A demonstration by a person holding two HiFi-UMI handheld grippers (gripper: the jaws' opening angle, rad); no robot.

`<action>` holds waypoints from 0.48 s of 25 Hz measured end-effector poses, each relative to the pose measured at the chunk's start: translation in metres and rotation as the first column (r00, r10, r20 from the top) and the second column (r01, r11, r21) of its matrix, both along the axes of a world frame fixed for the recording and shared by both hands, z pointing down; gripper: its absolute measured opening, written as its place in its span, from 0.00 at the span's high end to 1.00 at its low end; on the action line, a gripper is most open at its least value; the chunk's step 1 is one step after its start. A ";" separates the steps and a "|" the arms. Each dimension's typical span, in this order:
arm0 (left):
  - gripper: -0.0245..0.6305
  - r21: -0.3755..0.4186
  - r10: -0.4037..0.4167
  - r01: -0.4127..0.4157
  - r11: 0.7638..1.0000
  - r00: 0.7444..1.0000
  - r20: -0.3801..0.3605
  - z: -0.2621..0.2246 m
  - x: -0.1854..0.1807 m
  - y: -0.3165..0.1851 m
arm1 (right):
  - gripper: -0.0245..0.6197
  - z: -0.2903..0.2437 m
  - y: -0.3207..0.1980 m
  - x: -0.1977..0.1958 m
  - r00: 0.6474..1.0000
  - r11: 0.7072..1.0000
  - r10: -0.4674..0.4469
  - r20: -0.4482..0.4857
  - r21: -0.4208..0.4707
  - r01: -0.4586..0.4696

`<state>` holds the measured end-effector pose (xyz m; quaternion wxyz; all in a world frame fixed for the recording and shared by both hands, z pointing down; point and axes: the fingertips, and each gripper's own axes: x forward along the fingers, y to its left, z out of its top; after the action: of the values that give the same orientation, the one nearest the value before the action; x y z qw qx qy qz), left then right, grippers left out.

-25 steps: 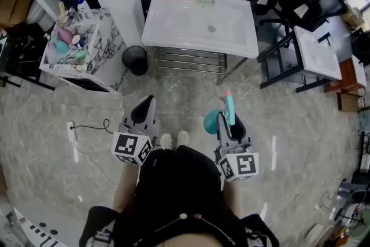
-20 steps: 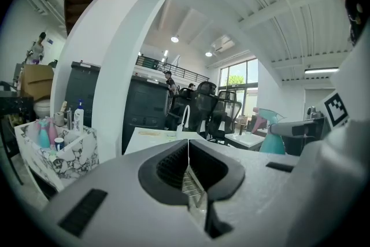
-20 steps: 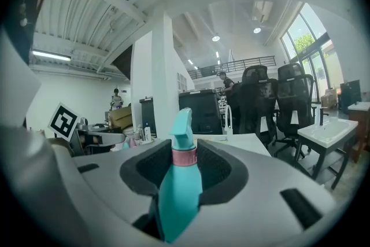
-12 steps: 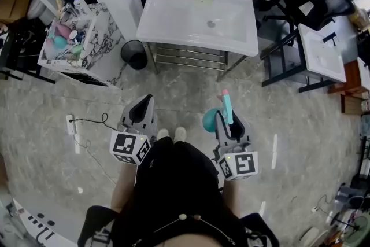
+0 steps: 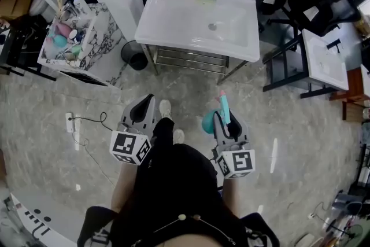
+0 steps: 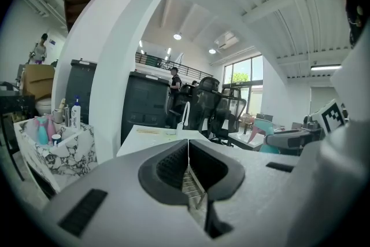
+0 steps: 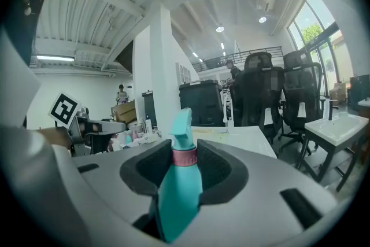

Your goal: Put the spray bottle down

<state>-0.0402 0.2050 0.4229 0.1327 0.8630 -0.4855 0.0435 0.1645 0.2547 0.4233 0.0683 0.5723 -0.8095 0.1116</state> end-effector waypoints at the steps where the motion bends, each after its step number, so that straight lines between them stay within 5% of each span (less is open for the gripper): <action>1: 0.95 -0.001 -0.006 0.006 1.000 1.000 -0.002 0.001 -0.001 -0.004 | 0.74 0.002 -0.005 0.001 1.000 1.000 -0.001 0.002 -0.004 0.001; 12: 0.95 -0.020 -0.036 0.035 0.999 0.999 -0.039 0.010 -0.020 -0.088 | 0.74 0.004 -0.088 -0.019 1.000 1.000 -0.019 -0.024 -0.019 0.018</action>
<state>-0.0605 0.1174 0.4324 0.1512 0.8536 -0.4976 0.0288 0.1458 0.1666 0.4276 0.0846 0.5655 -0.8128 0.1114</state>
